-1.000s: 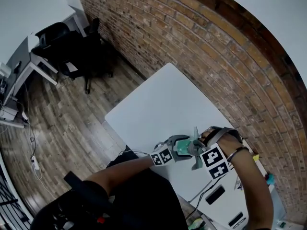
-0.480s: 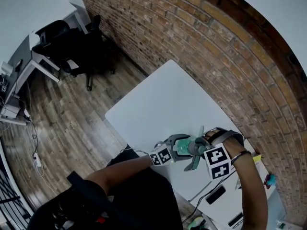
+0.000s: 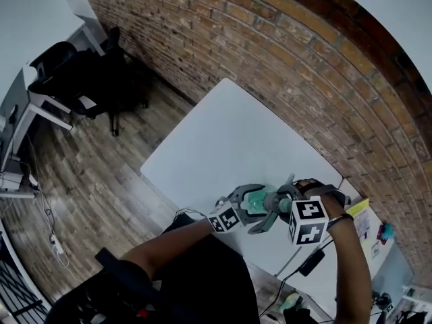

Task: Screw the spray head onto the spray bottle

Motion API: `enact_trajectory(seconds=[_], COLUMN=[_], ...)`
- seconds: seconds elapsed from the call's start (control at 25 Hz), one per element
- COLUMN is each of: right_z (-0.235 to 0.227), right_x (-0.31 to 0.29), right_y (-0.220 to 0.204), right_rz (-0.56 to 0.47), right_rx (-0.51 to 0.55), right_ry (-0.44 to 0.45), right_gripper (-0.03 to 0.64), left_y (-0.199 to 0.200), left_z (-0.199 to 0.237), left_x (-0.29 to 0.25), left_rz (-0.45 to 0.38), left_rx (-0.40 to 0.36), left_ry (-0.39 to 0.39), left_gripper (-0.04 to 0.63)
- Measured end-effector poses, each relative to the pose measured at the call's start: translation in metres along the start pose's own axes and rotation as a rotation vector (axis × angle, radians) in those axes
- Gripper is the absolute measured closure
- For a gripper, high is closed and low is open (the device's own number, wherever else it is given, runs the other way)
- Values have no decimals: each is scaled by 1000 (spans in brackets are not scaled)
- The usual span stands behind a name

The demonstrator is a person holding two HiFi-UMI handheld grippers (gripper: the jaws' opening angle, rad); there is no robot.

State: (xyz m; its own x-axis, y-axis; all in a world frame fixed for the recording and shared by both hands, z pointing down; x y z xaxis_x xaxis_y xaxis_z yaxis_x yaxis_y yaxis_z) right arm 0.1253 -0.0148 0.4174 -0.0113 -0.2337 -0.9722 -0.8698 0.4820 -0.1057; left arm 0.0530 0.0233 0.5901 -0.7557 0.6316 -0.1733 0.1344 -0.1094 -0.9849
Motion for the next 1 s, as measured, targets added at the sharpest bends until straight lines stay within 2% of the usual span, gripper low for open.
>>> enact_trajectory(seconds=[0.2,0.36,0.52,0.64,0.8,1.0], right_z=[1,2,7,10,6,8], right_x=[0,-2,-4,-5,-4,-5], right_y=[6,9,6,8,12,13], right_rz=[-37,-66,-117,-137,-107,-92], right_rx=[-139,-228,-262,-297,-288,-279], right_ry=[-23,-38,-60,-43,-34,-41], right_gripper=[356,356,356,356,355,355], left_y=[-2,-9,-14,-22,-25,-43], left_z=[9,13,17,18,26,26], left_x=[7,12,15,20,22,26], left_rz=[-14,-42,-52,-50,-70,-47], left_rx=[-12,-30,-93,-73,-61,-119], left_ry=[-91,-136,-203,-240,-250,-288], left_gripper=[195,179,179,167,138,138])
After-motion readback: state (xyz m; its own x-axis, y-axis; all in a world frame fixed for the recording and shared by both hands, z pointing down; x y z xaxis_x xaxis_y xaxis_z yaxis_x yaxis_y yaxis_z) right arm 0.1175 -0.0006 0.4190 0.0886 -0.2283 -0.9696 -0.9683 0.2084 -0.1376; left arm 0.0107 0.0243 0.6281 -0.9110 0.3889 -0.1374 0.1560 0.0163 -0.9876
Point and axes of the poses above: the fingertips, and each gripper's own axes: x backward along the fingers, z to its left, y out of its top, the point moved 9 cm from there along x, backward along the fingers, and after that the axes turned 13 degrees about y, right-handed, at the moved point
